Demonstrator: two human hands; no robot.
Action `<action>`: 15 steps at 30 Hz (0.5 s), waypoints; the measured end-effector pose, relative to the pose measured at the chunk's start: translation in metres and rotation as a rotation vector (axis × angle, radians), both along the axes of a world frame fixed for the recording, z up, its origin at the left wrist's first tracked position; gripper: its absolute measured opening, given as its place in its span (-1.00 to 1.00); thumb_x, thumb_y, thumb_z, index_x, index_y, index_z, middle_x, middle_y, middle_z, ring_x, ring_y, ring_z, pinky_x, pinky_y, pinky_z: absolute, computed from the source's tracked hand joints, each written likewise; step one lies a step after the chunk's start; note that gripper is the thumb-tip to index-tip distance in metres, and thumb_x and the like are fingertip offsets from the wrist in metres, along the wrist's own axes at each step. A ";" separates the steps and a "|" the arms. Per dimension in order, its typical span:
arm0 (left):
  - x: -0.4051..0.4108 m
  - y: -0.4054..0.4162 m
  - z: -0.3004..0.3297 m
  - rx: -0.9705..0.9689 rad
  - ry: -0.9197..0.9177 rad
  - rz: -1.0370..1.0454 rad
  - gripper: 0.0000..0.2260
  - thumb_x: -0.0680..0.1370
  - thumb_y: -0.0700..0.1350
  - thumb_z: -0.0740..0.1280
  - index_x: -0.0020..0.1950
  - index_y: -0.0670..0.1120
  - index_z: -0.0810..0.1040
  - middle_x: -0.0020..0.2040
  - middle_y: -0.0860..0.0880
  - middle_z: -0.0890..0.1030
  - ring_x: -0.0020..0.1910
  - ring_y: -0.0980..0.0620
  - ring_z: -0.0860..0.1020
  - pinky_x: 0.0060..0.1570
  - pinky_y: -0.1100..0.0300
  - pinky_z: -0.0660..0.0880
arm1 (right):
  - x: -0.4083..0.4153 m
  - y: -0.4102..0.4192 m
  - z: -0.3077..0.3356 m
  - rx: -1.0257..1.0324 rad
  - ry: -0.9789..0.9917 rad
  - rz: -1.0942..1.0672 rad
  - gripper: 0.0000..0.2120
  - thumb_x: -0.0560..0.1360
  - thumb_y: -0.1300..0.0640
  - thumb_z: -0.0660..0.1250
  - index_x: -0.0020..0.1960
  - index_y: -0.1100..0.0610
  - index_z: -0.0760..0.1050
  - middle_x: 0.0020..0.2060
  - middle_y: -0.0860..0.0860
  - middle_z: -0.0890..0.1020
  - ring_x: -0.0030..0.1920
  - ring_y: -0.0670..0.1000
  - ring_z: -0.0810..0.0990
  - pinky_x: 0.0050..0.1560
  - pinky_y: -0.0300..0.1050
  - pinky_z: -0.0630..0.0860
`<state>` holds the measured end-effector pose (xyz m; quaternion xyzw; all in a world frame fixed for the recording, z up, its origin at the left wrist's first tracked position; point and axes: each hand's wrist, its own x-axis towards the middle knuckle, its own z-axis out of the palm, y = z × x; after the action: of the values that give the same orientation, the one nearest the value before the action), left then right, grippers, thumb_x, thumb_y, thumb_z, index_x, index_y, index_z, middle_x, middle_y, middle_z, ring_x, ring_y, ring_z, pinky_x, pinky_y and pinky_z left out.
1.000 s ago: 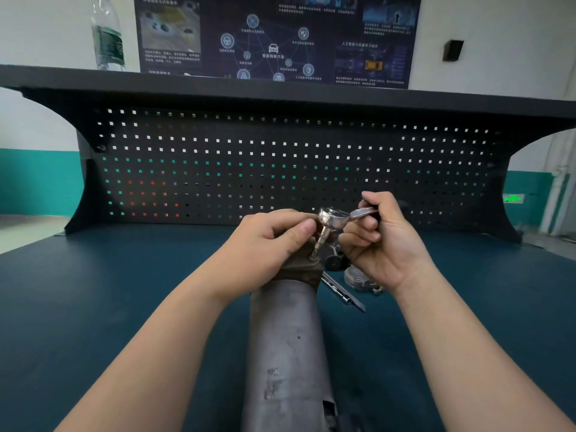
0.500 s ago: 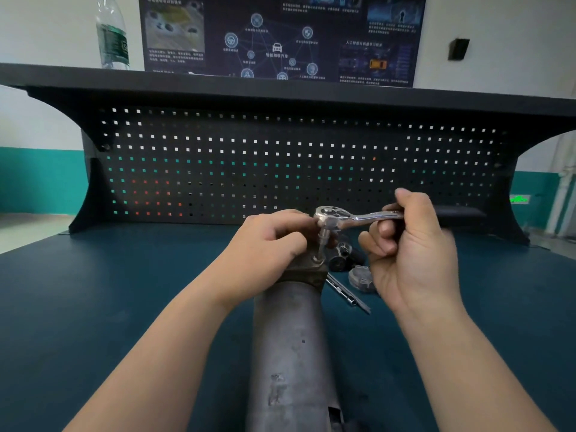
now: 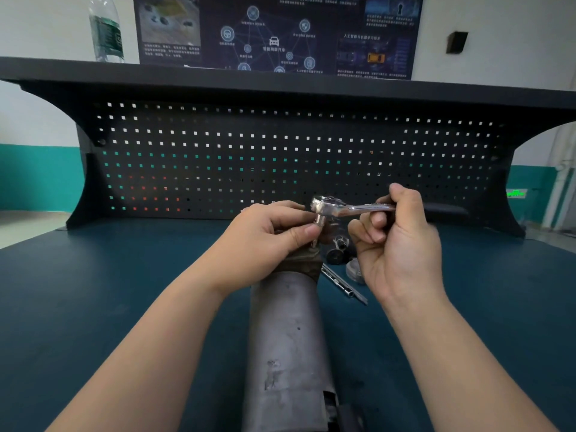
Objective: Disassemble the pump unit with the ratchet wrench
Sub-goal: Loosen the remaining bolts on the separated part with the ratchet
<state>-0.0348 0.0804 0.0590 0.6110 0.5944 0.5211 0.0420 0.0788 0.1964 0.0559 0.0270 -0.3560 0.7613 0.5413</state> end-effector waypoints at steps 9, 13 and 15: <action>-0.005 -0.008 0.003 -0.033 -0.052 -0.132 -0.71 0.47 -0.06 0.31 0.11 -0.16 0.64 0.18 -0.11 0.61 0.23 0.03 0.54 0.25 0.21 0.44 | 0.001 0.010 0.010 0.219 -0.133 0.132 -0.63 0.60 0.18 0.16 -0.39 0.14 0.32 -0.63 -0.05 0.33 -0.64 -0.13 0.22 -0.55 -0.28 0.19; 0.000 -0.002 0.003 -0.032 -0.022 -0.093 -0.79 0.54 -0.16 0.30 0.11 -0.15 0.64 0.17 -0.15 0.60 0.24 -0.01 0.53 0.33 0.04 0.39 | -0.004 0.021 0.017 0.139 -0.230 0.247 -0.54 0.60 0.14 0.18 -0.49 0.11 0.33 -0.62 -0.07 0.32 -0.63 -0.15 0.21 -0.58 -0.32 0.20; 0.000 0.000 0.003 -0.030 -0.013 -0.063 -0.83 0.56 -0.18 0.30 0.08 -0.14 0.66 0.14 -0.13 0.62 0.21 -0.01 0.55 0.31 0.02 0.39 | -0.004 0.021 0.016 0.099 -0.223 0.233 -0.60 0.59 0.12 0.22 -0.43 0.11 0.34 -0.61 -0.07 0.34 -0.63 -0.15 0.23 -0.58 -0.32 0.22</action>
<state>-0.0346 0.0806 0.0615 0.6252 0.5824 0.5146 0.0714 0.0744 0.2171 0.0718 0.0100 -0.4453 0.7987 0.4046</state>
